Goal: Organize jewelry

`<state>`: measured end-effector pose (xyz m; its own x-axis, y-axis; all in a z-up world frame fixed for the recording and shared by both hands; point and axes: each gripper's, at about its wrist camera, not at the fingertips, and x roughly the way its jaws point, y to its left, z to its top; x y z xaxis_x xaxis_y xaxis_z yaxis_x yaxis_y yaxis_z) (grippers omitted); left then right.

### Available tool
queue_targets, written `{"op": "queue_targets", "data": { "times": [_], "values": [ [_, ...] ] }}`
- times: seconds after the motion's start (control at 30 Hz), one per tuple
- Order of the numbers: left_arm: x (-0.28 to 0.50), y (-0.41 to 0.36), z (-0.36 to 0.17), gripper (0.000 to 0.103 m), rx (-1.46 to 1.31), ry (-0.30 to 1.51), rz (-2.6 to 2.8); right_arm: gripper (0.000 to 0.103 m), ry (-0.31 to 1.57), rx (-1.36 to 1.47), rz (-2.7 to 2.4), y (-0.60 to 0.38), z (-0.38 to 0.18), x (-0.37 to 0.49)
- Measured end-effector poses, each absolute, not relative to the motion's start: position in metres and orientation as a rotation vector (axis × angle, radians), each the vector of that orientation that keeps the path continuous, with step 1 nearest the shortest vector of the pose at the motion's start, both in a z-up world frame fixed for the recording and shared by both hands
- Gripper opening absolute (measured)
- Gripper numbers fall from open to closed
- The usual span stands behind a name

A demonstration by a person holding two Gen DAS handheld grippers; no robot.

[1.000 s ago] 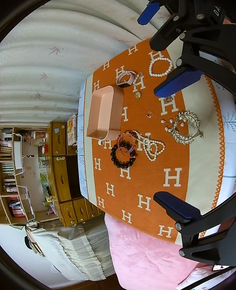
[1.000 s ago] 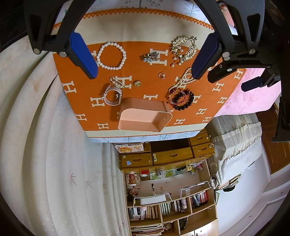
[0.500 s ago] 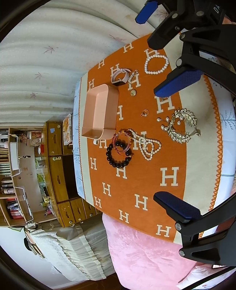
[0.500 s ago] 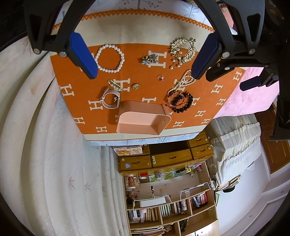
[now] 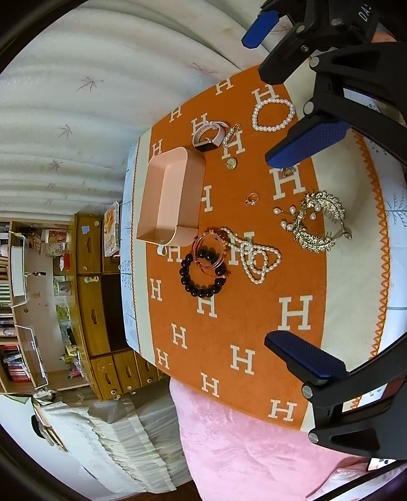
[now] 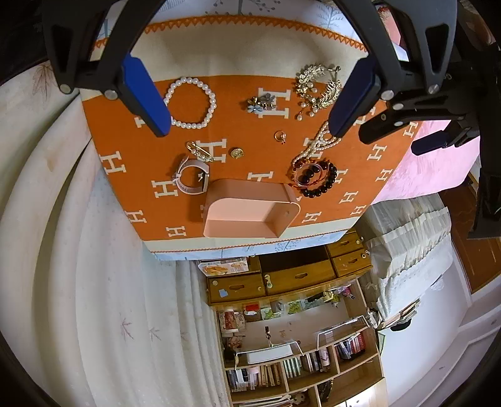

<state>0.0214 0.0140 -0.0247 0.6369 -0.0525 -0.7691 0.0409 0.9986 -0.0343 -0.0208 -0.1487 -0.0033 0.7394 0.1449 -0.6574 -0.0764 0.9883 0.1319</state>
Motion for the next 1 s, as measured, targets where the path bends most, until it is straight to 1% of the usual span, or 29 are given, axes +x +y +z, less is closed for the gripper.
{"op": "queue_targets", "data": {
  "times": [0.1, 0.37, 0.57, 0.7, 0.87, 1.0],
  "values": [
    [0.025, 0.016, -0.026, 0.102, -0.017, 0.888, -0.052, 0.1, 0.738, 0.112, 0.123, -0.155, -0.004, -0.014],
    [0.037, 0.009, -0.03, 0.102, 0.015, 0.921, -0.086, 0.091, 0.795, 0.147, 0.137, -0.167, -0.009, 0.007],
    [0.049, 0.002, -0.043, 0.102, 0.03, 0.982, -0.138, 0.09, 0.83, 0.165, 0.131, -0.179, -0.016, 0.022],
    [0.063, 0.009, -0.052, 0.102, 0.006, 1.013, -0.165, 0.089, 0.86, 0.128, 0.106, -0.19, -0.023, 0.035],
    [0.093, 0.028, -0.071, 0.102, -0.041, 1.084, -0.154, 0.078, 0.933, 0.147, 0.071, -0.218, -0.041, 0.055],
    [0.111, 0.042, -0.084, 0.101, -0.08, 1.112, -0.117, 0.072, 0.982, 0.18, 0.067, -0.238, -0.056, 0.069]
  ]
}}
